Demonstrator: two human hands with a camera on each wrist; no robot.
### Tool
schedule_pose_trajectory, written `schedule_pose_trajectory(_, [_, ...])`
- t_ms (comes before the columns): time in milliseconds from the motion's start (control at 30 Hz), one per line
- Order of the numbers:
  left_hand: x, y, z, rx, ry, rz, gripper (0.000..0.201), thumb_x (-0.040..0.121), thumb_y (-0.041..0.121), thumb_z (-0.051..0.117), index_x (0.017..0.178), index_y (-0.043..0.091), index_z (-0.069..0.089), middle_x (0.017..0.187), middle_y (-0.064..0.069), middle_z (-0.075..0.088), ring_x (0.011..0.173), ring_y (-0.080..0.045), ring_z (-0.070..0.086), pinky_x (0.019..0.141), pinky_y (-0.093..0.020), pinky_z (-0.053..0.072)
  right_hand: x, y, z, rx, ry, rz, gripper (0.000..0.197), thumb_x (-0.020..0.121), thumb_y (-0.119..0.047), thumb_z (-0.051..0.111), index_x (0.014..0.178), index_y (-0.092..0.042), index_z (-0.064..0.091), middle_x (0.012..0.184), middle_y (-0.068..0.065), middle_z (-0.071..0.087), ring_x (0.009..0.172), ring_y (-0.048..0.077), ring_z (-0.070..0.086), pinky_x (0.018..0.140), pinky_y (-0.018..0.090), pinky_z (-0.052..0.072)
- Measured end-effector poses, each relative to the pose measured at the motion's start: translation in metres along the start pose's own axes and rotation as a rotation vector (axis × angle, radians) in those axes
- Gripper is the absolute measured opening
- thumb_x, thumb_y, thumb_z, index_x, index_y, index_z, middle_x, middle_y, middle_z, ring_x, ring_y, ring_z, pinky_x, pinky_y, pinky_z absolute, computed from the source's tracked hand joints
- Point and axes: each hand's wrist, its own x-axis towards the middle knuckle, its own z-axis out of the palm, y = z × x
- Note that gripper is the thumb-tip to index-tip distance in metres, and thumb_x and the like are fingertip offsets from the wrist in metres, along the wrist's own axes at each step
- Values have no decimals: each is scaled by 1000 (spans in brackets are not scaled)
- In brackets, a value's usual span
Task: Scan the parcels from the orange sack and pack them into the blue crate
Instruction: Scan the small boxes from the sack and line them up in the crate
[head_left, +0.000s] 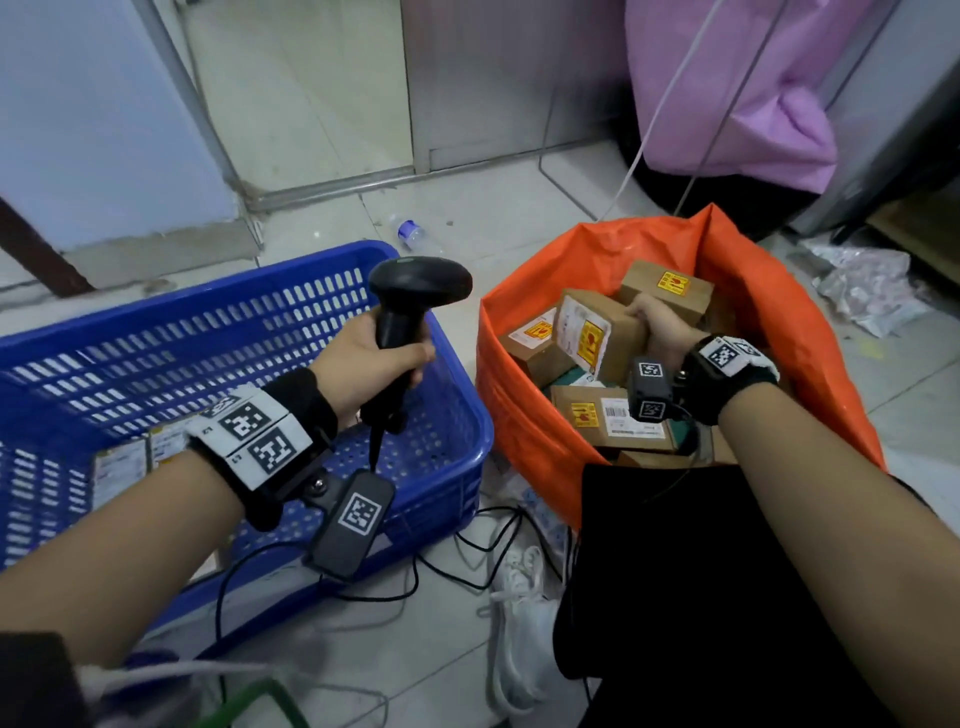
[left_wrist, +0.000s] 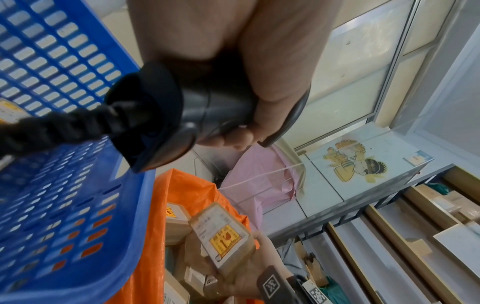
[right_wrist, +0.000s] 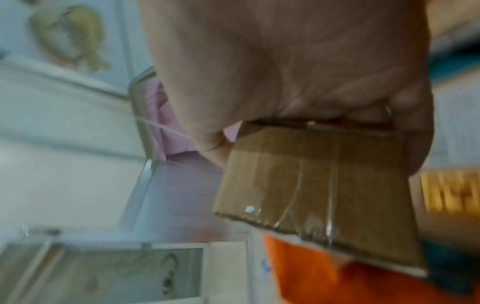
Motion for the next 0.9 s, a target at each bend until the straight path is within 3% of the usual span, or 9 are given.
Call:
schedule_pose_trajectory(100, [-14,-2,-21,-24,56,4,13,86,0,63,85,10,55,66,-8,53,52,-14,51,58,-30,45,-26,-7,34,139,-244,-19,35,82,-37,41,91,-14,65,82,11,63,65,26,60,67,32,50])
schedule_pose_trajectory(200, [-30,-2,-45,-65,103,21,14,86,-3,62,86,8,54,66,-7,51,50,-13,50,58,-29,45,-34,-5,75,125,-377,-53,48,72,-42,45,111,-15,58,93,15,56,72,29,55,65,36,48])
schedule_pose_trajectory(267, [-43,-3,-62,-79,131,29,13,87,-5,61,87,7,54,66,-7,51,49,-13,49,55,-27,44,-36,-4,104,112,-423,-38,45,71,-42,46,106,-16,58,91,15,55,71,30,56,62,36,50])
schedule_pose_trajectory(400, [-70,-9,-97,-166,206,35,17,87,-7,59,88,9,54,77,-7,54,50,-11,50,54,-24,47,-61,-7,165,133,-563,-4,44,66,-39,47,100,-17,64,94,11,68,85,31,64,74,45,55])
schedule_pose_trajectory(533, [-95,-16,-128,-248,291,28,17,87,-8,59,92,6,53,76,-6,53,50,-11,49,52,-21,47,-77,-6,218,208,-710,-8,68,63,-26,52,129,-6,55,126,20,61,113,37,59,95,57,46])
schedule_pose_trajectory(633, [-112,-25,-149,-267,335,19,15,87,-7,59,95,5,53,73,-4,53,51,-10,50,53,-22,48,-94,-3,261,199,-820,-29,57,65,-15,35,108,0,68,102,20,71,88,34,70,76,50,58])
schedule_pose_trajectory(700, [-121,-35,-160,-273,376,3,15,88,-7,58,94,5,52,71,-5,52,50,-10,50,52,-22,48,-99,6,291,196,-843,-73,61,60,-8,30,102,0,74,105,19,71,91,34,69,83,49,57])
schedule_pose_trajectory(767, [-130,-46,-168,-284,430,-38,15,88,-7,57,91,6,52,69,-5,50,49,-10,50,51,-22,48,-95,19,320,220,-854,-76,69,53,-3,35,114,1,67,119,21,63,105,39,61,100,58,45])
schedule_pose_trajectory(900, [-139,-59,-181,-301,480,-133,14,88,-5,59,89,8,53,70,-4,52,50,-8,52,52,-20,49,-81,42,372,266,-841,-16,66,23,-6,60,89,2,68,92,16,66,80,36,66,74,47,58])
